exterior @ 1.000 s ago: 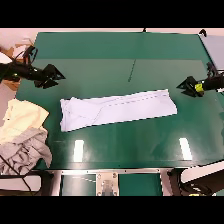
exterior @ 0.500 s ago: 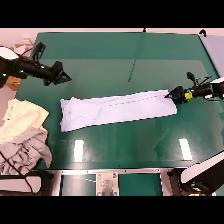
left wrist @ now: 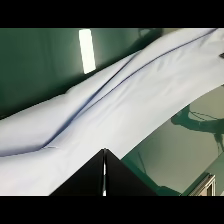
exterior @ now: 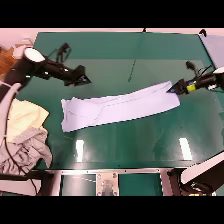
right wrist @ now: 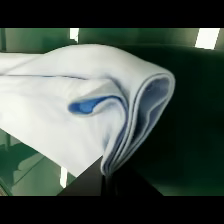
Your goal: Fold the shirts.
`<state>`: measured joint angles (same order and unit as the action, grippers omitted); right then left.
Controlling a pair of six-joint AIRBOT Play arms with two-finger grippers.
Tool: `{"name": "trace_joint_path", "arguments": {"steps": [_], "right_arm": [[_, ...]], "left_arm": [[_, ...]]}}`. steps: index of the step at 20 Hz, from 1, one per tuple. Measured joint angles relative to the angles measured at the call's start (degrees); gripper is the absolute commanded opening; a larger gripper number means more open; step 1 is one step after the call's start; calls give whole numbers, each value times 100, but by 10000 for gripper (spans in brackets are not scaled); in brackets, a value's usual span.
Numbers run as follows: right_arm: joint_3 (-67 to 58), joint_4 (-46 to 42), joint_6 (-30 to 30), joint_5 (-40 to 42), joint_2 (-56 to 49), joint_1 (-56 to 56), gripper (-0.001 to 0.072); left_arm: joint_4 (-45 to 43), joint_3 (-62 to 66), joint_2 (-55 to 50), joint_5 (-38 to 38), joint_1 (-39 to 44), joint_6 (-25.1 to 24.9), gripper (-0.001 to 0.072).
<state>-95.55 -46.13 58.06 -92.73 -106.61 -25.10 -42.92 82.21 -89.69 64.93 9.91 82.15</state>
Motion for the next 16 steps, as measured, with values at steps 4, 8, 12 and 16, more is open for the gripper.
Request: {"name": "trace_joint_path", "arguments": {"steps": [4,8,12,16], "right_arm": [[-227,116,400,-286,1080,-17,15],[-284,138,905,-564,2006,-15,15],[-221,59,1392,-774,2583,87,15],[-85,-90,1731,-859,2883,299,15]], "left_arm": [[9,431,-776,-258,966,-11,23],[28,1458,-1843,-400,1965,33,23],[247,2594,-2811,-846,2691,236,22],[525,3235,-3550,-1150,3042,553,23]]}}
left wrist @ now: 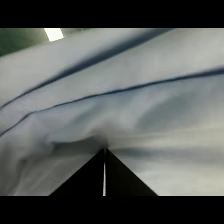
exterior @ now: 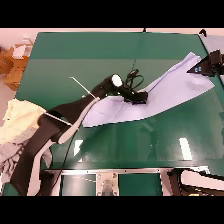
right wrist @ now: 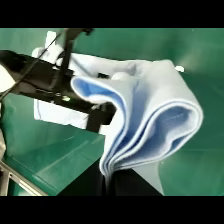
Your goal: Fold the shirts.
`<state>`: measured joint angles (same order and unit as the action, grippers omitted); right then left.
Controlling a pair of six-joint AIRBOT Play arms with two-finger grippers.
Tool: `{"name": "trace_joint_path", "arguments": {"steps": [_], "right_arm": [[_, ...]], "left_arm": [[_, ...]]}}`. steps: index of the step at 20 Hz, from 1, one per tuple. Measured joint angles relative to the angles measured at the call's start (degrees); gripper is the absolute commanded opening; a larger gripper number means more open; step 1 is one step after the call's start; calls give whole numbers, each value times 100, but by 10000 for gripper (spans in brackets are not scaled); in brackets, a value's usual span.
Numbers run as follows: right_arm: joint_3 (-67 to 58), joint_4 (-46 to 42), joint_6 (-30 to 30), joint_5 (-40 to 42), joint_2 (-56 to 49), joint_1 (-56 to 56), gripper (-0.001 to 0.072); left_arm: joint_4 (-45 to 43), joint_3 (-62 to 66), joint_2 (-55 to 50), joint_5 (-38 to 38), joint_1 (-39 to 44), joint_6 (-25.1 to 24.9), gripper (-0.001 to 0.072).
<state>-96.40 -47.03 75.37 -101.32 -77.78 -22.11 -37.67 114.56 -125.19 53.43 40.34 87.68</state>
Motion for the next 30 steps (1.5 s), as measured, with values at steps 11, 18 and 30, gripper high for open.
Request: {"name": "trace_joint_path", "arguments": {"steps": [11,18,30], "right_arm": [[433,-98,715,105,195,772,16],[1443,-98,1617,2181,4,3211,16],[1458,-719,2055,5110,-1856,5152,589]], "left_arm": [[-114,256,481,1541,-940,258,22],[-2144,258,2315,3595,-2927,490,23],[-2627,232,2931,4306,-3998,494,23]]}}
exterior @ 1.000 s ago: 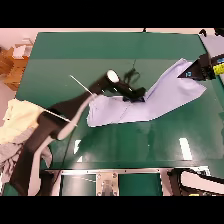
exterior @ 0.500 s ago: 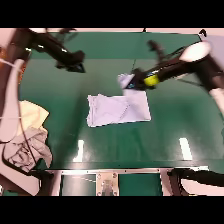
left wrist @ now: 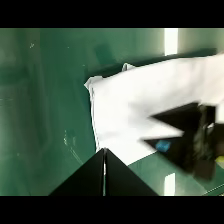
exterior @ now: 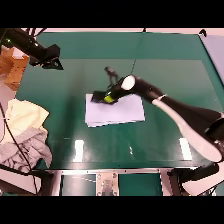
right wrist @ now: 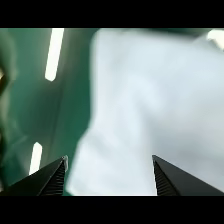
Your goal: Fold the shirts.
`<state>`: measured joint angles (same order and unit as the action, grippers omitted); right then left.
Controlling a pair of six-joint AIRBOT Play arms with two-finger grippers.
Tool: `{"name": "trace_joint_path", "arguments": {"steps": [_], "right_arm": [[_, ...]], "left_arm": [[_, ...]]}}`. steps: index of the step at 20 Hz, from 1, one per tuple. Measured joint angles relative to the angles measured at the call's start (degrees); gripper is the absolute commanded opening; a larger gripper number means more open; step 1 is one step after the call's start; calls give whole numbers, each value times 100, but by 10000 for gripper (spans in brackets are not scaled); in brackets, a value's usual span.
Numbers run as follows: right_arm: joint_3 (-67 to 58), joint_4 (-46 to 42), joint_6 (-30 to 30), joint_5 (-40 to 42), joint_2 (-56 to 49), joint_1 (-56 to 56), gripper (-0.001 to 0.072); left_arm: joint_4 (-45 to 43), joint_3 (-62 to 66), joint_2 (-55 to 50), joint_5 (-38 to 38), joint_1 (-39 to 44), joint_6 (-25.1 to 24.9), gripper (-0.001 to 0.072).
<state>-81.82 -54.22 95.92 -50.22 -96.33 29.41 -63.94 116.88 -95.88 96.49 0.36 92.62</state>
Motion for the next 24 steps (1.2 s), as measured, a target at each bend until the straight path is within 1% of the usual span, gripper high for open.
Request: {"name": "trace_joint_path", "arguments": {"steps": [3,5,8,10,13,15,16,17,18,19,20,24], "right_arm": [[50,-575,37,-675,433,-1187,589],[341,-737,-120,-1029,695,-2022,589],[1060,-232,-863,-1340,796,-2959,589],[1432,173,-1360,-1392,654,-3279,589],[1692,616,-1891,-1445,293,-3401,589],[1764,1139,-2223,-1502,63,-3331,589],[1786,1333,-2350,-1519,-26,-3265,578],[1790,1464,-2455,-1526,-98,-3195,379],[1801,1523,-2538,-1478,-168,-3119,107],[1794,1550,-2579,-1458,-229,-3056,45],[1744,1572,-2632,-1449,-240,-3008,16],[1467,1805,-2647,-1438,-83,-3136,15]], "left_arm": [[-13,0,9,2,-22,-7,23],[-13,0,11,20,-26,-9,24],[-20,0,11,26,-35,2,23],[-17,0,13,26,-33,37,23],[-26,0,13,17,-35,109,23],[-22,0,13,15,-33,142,23],[-24,0,13,15,-33,162,23],[-28,0,11,17,-33,164,23],[-26,0,13,20,-35,173,24],[-24,0,13,24,-33,179,24],[-24,0,11,26,-33,181,23],[-24,2,13,39,-33,186,23]]}}
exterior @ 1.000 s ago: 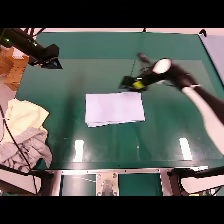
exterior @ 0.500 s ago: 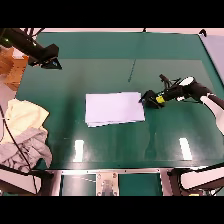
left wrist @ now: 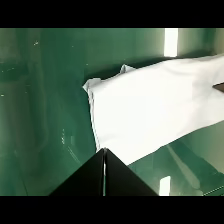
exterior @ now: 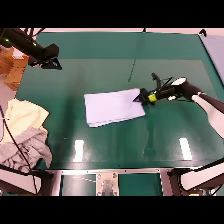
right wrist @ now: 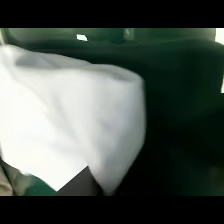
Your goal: Fold the shirts.
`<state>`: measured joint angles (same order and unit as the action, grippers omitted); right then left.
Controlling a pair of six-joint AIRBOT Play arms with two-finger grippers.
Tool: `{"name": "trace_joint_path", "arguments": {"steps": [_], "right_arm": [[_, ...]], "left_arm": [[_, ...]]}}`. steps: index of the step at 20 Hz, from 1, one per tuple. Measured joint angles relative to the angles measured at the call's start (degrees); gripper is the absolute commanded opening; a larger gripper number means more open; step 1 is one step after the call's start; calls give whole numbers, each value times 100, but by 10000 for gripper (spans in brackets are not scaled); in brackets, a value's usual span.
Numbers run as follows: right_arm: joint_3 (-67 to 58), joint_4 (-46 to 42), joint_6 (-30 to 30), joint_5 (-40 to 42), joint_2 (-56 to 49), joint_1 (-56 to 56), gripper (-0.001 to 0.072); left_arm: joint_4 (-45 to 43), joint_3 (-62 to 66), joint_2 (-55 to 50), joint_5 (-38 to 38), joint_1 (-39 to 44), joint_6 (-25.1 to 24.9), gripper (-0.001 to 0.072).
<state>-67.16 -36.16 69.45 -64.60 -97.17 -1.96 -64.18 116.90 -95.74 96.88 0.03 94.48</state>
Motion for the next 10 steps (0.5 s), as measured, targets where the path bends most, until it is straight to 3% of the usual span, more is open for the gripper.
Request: {"name": "trace_joint_path", "arguments": {"steps": [4,10], "right_arm": [[-120,-101,142,-61,566,-1104,14],[155,-597,256,-376,1338,-4107,14]], "left_arm": [[-35,-2,0,-20,0,4,23],[-511,-2,0,-42,0,2,23]]}}
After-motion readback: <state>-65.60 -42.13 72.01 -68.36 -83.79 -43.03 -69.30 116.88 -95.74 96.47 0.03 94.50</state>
